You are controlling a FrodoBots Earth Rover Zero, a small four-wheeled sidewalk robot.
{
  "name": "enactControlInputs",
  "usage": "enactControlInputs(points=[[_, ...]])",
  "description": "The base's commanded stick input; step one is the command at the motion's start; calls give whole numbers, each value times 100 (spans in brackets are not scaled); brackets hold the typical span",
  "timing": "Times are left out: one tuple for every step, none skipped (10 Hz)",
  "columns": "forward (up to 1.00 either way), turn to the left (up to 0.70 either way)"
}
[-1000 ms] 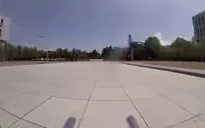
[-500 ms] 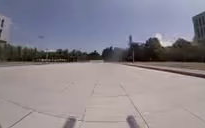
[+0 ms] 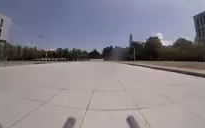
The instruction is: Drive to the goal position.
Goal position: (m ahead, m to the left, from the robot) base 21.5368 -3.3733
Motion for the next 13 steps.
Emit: enactControlInputs(points=[[100, 0], [100, 0], [100, 0], [100, 0], [100, 0], [100, 0], [100, 0], [100, 0], [100, 0], [100, 0], [100, 0], [100, 0], [100, 0]])
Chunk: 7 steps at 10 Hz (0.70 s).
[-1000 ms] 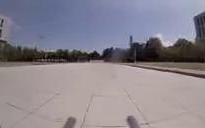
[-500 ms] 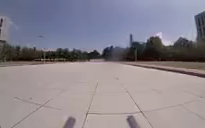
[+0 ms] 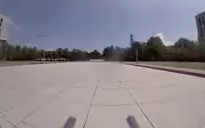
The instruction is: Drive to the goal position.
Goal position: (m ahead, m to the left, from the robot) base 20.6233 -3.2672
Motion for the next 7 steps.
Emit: enactControlInputs(points=[[100, 0], [100, 0], [100, 0], [100, 0], [100, 0], [100, 0], [100, 0]])
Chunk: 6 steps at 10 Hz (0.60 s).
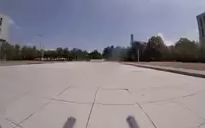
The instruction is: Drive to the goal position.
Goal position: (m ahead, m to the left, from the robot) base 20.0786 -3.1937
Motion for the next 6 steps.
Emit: enactControlInputs(points=[[100, 0], [100, 0], [100, 0], [100, 0], [100, 0], [100, 0]])
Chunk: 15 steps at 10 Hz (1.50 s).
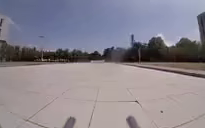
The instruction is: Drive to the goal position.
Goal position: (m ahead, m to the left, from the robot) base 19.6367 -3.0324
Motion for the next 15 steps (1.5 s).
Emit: enactControlInputs(points=[[100, 0], [100, 0], [100, 0], [100, 0], [100, 0], [100, 0], [100, 0], [100, 0], [100, 0], [100, 0], [100, 0], [100, 0], [100, 0], [100, 0], [100, 0]])
